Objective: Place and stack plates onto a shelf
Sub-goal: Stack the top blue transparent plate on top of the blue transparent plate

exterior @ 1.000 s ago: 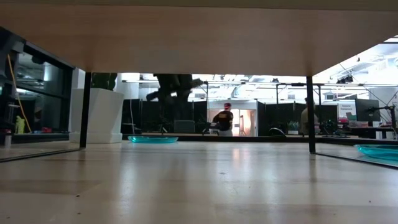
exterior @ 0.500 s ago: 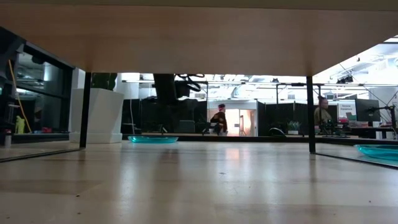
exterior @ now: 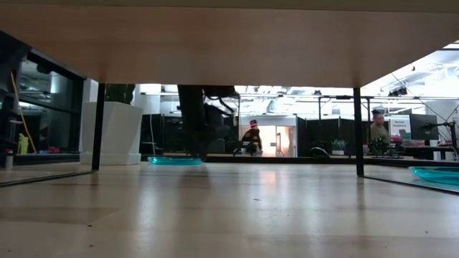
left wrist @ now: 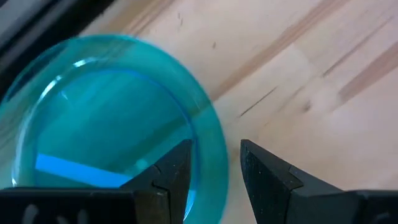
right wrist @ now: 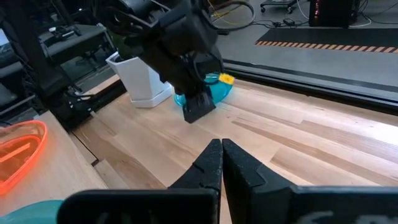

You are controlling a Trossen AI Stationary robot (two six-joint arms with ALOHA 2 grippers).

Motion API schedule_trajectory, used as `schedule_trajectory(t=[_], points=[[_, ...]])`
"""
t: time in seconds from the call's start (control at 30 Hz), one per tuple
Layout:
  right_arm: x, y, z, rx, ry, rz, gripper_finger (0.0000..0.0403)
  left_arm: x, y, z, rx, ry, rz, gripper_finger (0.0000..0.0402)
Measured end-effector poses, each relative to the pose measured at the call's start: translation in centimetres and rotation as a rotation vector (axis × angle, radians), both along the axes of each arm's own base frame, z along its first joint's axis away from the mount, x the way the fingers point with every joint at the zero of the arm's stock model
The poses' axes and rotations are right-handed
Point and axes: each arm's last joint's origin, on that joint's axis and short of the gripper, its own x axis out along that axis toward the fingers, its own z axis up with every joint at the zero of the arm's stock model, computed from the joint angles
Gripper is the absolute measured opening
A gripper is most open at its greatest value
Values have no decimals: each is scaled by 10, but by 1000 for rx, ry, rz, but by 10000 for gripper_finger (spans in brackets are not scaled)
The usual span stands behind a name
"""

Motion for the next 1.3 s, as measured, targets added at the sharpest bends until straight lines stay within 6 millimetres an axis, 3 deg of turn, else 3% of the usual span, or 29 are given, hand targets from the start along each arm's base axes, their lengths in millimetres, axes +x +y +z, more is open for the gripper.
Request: schedule_trajectory(t=[0.4, 0.5, 0.67, 0.87, 1.07, 1.3], points=[[0, 0, 0, 0, 0, 0, 0, 1, 0, -11, 67, 85, -19, 125], [0, 0, 0, 0, 0, 0, 0, -1, -1, -12, 85, 127, -29, 101], [0, 0, 0, 0, 0, 0, 0, -2, -4, -14, 121, 191, -49, 16], [0, 0, 0, 0, 0, 0, 0, 0, -11, -14, 123, 208, -73, 3], [0, 0, 0, 0, 0, 0, 0, 2, -22, -6, 123, 234, -119, 1], [0, 0, 0, 0, 1, 0, 0, 8, -47, 24, 147, 189, -202, 0]])
